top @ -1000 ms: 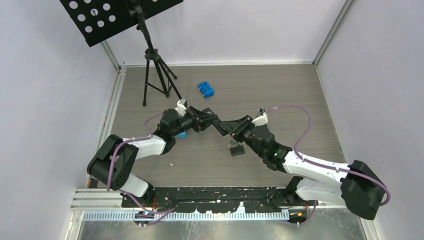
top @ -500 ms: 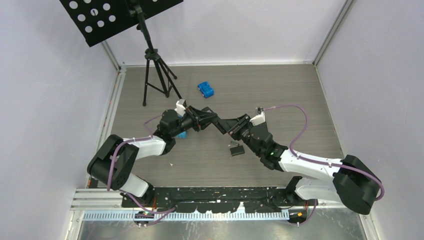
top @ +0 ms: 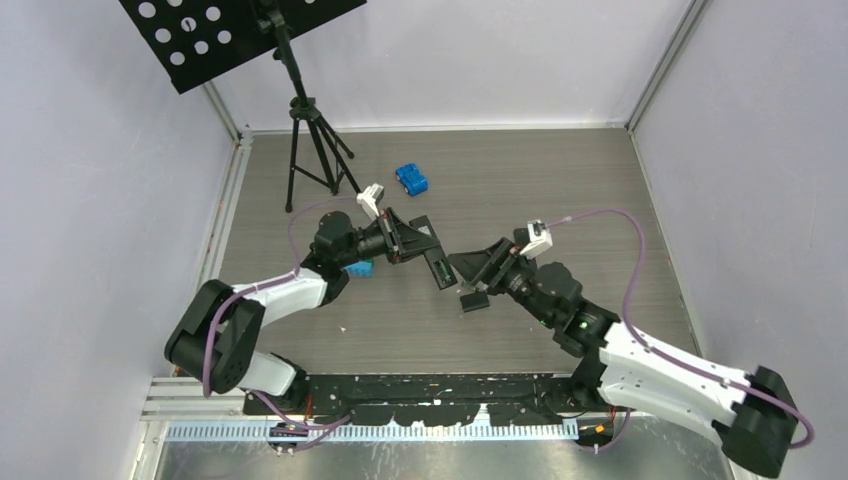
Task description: Load the batteries into the remote control
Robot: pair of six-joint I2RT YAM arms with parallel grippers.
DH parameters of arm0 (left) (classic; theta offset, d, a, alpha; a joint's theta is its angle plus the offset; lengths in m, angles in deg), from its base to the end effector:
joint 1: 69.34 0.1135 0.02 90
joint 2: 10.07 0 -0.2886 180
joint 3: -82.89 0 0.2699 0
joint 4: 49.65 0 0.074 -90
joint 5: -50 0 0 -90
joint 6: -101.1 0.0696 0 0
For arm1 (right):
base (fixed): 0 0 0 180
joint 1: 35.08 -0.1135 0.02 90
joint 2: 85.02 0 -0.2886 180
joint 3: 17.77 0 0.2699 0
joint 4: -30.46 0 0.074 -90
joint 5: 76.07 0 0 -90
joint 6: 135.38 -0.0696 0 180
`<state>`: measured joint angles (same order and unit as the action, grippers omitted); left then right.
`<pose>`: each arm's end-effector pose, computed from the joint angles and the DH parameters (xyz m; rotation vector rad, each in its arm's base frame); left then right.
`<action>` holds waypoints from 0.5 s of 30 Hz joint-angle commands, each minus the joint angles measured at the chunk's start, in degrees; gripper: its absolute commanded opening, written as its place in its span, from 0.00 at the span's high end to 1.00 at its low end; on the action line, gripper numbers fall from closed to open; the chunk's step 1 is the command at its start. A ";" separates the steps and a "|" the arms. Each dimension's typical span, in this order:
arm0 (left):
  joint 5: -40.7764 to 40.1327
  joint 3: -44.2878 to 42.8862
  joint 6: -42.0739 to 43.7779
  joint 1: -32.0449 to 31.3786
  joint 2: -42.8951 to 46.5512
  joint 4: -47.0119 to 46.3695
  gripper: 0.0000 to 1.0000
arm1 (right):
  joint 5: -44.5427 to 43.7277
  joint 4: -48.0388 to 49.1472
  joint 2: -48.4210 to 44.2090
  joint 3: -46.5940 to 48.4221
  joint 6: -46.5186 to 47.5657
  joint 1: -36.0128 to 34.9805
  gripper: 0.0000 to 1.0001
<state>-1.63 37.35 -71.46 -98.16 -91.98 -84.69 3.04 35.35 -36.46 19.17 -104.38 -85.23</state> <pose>0.2641 -0.1946 0.2362 -0.2842 1.9984 -1.9172 0.1605 0.1718 0.2588 0.2985 1.8294 1.2359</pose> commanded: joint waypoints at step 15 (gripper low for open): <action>9.46 -6.76 43.06 0.87 23.44 34.24 1.00 | -12.09 -48.18 15.59 24.40 18.35 1.17 0.45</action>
<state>7.09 32.50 -35.49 -97.46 -71.87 -57.06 -6.69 -4.80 -28.61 40.59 -90.22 -84.51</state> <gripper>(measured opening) 0.184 0.574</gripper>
